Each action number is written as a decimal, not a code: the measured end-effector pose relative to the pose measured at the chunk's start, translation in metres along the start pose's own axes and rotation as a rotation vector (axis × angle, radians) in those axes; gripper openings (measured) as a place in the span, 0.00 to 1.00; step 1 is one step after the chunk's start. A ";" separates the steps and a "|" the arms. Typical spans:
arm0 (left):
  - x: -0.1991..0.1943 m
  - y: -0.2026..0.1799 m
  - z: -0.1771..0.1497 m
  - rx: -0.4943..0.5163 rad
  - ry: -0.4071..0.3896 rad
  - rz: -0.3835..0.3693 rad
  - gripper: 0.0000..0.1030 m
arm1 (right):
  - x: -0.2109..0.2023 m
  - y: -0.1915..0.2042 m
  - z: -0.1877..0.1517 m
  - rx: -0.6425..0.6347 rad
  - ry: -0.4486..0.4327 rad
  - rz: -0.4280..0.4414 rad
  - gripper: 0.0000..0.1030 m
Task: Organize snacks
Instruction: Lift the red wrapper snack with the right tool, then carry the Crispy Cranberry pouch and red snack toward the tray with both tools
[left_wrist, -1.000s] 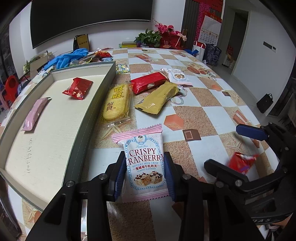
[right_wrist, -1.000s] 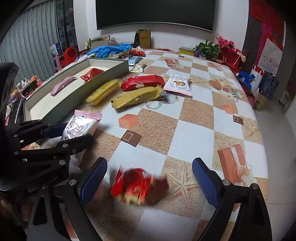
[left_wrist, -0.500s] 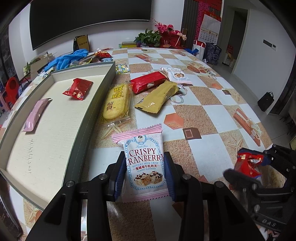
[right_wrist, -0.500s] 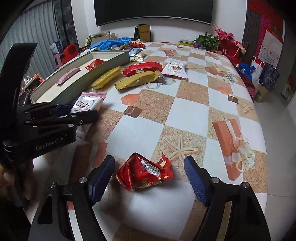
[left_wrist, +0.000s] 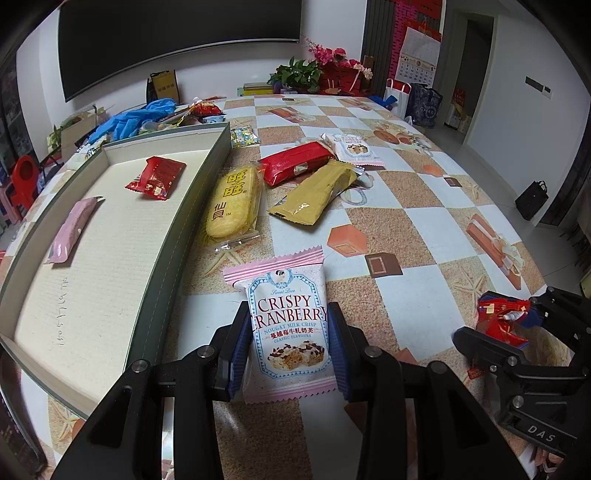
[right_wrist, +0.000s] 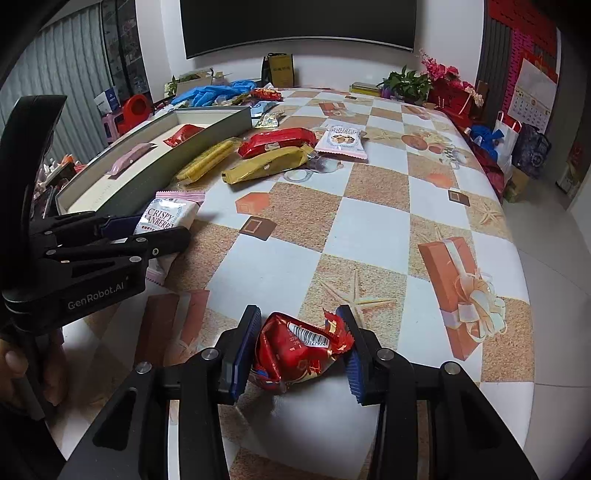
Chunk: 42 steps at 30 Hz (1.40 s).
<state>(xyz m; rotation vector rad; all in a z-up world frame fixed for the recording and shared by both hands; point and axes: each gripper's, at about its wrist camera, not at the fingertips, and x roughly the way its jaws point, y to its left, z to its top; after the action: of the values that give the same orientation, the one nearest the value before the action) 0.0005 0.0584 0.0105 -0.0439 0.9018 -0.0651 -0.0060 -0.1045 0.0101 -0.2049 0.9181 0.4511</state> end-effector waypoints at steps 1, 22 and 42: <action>0.000 0.000 0.000 0.000 0.000 0.000 0.40 | 0.000 0.000 0.000 0.000 0.005 -0.003 0.43; 0.000 -0.002 0.000 0.000 0.000 -0.001 0.40 | 0.002 -0.002 -0.012 0.030 0.084 -0.051 1.00; -0.002 0.000 -0.001 -0.003 0.000 -0.016 0.40 | 0.007 -0.005 -0.001 0.218 0.230 -0.148 1.00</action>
<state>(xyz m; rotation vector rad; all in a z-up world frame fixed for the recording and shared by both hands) -0.0017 0.0586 0.0111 -0.0541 0.9017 -0.0781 -0.0012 -0.1071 0.0038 -0.1255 1.1613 0.1897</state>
